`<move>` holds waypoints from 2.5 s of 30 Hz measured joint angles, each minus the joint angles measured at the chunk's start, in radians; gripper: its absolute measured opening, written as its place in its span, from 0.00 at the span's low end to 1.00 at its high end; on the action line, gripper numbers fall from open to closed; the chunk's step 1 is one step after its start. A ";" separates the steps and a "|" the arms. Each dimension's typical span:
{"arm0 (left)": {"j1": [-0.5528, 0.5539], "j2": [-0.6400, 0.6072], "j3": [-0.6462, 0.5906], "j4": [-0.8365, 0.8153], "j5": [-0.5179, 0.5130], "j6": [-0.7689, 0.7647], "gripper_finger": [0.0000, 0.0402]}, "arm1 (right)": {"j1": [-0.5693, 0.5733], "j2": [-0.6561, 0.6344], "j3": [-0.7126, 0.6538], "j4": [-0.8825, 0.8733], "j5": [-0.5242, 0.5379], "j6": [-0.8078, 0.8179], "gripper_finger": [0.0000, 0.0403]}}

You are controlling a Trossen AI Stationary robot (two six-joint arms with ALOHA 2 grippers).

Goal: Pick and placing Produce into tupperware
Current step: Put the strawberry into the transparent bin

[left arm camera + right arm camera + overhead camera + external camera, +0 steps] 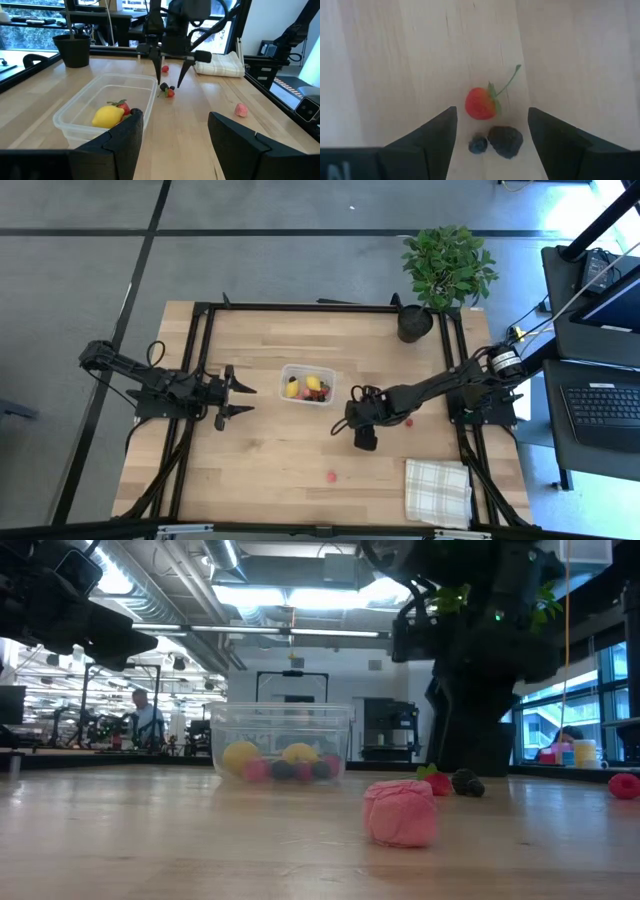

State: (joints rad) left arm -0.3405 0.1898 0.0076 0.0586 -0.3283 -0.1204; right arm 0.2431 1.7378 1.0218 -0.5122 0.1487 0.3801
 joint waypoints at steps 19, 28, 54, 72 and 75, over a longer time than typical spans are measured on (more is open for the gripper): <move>0.000 0.000 0.000 0.000 0.000 0.000 0.54 | 0.000 0.001 -0.116 0.234 -0.002 0.031 0.61; 0.000 0.000 0.000 0.000 0.000 0.000 0.54 | 0.000 0.062 -0.111 0.234 -0.007 0.031 0.61; 0.000 0.000 0.000 0.000 0.000 0.000 0.54 | -0.003 0.067 -0.085 0.209 -0.019 0.000 0.28; 0.000 0.000 0.000 0.000 0.000 0.000 0.54 | -0.043 0.071 0.167 0.098 -0.026 -0.286 0.29; 0.000 0.000 0.000 0.000 0.000 0.000 0.54 | -0.053 0.070 0.217 0.100 -0.022 -0.352 0.29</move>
State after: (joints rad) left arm -0.3408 0.1898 0.0075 0.0586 -0.3283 -0.1207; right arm 0.1899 1.8081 1.2387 -0.4120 0.1268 0.0286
